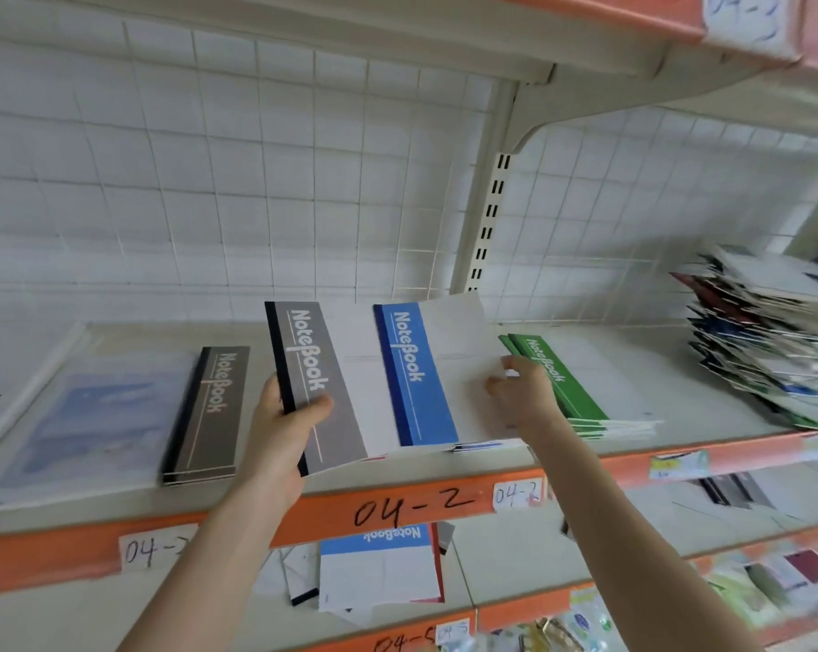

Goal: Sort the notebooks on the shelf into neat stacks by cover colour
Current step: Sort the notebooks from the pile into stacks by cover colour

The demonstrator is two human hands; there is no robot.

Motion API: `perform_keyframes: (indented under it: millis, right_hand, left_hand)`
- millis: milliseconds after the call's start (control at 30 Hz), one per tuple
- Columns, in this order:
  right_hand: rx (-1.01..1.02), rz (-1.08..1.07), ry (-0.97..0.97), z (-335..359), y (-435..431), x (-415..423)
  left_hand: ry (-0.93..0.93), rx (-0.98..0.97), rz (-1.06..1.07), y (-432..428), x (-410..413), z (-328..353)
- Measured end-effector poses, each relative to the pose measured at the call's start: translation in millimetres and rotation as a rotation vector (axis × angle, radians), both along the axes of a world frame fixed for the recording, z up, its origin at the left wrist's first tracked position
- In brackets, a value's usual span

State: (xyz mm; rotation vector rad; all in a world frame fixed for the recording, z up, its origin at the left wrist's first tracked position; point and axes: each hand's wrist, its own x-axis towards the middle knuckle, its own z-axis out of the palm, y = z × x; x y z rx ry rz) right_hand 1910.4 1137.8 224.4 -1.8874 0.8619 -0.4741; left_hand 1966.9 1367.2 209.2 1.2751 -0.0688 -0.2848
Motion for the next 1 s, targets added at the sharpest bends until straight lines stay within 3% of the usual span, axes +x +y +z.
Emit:
perform_keyframes:
  millis: [267, 500, 833, 1000]
  right_hand:
    - [-0.297, -0.068, 0.205, -0.6, -66.9, -1.2]
    - [-0.588, -0.019, 0.506, -13.2, -57.5, 4.8]
    - [-0.8, 0.346, 0.337, -24.1, 21.0, 22.3]
    - [-0.804, 0.433, 0.259, -29.7, 59.4, 31.2]
  left_hand:
    - [0.018, 0.035, -0.005, -21.6, 5.6, -2.7]
    - [0.014, 0.059, -0.007, -23.6, 5.8, -3.6]
    - [0.017, 0.159, 0.025, 10.5, 15.4, -1.0]
    - [-0.119, 0.36, 0.117, 49.5, 31.2, 3.5]
